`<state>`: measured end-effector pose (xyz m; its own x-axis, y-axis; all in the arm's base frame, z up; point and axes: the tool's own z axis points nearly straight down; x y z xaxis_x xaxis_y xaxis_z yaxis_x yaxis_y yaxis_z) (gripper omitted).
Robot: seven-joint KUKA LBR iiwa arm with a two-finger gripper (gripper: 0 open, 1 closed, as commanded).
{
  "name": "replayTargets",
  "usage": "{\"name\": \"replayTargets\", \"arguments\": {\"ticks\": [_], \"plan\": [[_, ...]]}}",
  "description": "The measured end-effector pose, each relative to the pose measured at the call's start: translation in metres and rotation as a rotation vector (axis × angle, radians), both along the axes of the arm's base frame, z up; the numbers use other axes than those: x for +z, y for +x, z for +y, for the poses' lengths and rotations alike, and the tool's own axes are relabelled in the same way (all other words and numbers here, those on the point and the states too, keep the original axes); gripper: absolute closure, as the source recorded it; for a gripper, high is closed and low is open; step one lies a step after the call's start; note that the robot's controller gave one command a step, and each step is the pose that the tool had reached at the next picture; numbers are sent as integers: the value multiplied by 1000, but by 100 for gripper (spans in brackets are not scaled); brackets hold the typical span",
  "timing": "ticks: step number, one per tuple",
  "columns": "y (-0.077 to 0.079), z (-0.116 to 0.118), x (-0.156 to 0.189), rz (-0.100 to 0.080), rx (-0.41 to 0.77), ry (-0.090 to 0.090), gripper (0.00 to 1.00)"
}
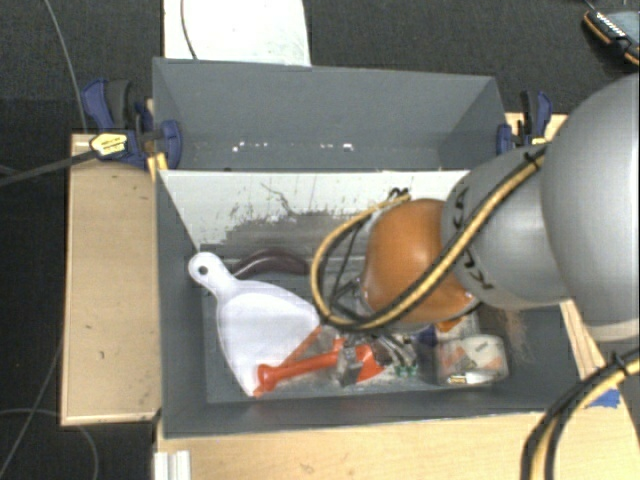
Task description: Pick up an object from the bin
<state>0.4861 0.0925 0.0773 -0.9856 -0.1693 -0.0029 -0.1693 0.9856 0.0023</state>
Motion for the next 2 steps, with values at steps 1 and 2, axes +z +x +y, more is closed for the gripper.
{"name": "replayTargets", "arguments": {"ticks": [1, 2], "plan": [[0, 0, 0, 0, 0, 0, 100], [-1, 0, 8, 0, 0, 0, 100]]}}
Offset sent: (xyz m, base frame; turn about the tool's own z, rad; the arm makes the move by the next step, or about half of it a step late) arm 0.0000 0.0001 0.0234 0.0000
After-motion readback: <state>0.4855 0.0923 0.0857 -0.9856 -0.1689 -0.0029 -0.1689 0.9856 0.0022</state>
